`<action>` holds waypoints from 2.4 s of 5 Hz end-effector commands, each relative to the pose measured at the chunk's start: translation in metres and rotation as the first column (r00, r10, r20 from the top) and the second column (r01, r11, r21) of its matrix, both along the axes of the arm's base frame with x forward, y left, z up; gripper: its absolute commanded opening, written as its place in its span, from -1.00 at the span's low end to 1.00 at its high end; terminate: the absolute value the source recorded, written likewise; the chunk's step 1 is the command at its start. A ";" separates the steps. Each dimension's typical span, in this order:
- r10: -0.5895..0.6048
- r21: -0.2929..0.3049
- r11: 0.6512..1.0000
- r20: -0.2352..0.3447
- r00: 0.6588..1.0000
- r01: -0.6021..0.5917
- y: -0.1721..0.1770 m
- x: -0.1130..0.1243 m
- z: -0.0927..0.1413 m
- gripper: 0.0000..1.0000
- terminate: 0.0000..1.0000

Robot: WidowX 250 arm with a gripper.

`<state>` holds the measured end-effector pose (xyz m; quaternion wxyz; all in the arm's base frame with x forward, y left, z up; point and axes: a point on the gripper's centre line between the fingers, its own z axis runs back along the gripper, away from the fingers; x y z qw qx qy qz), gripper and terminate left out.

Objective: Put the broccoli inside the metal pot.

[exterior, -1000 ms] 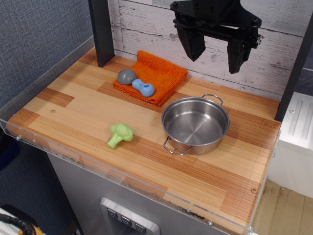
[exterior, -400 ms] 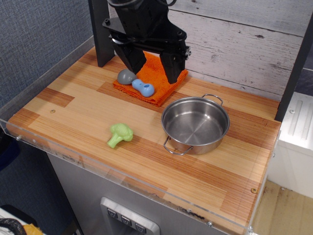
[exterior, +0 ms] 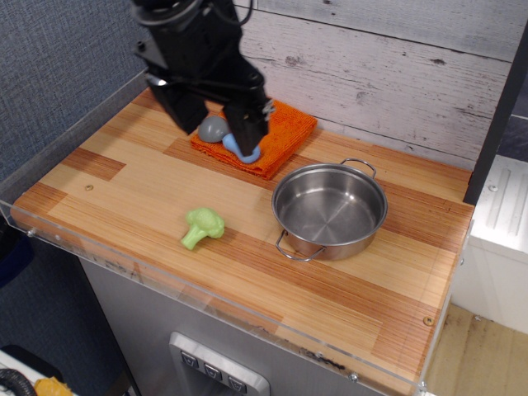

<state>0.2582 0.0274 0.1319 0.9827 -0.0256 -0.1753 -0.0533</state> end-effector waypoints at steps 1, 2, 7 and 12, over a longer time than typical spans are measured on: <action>-0.050 0.063 0.997 -0.007 0.999 0.050 0.013 -0.007 -0.014 1.00 -1.00; -0.063 0.087 0.994 -0.032 0.998 0.065 0.017 -0.010 -0.028 1.00 -1.00; -0.021 0.097 0.995 -0.103 0.994 0.031 0.026 0.014 -0.087 1.00 -1.00; 0.014 0.105 0.994 -0.074 0.997 -0.006 0.020 0.008 -0.098 -1.00 -1.00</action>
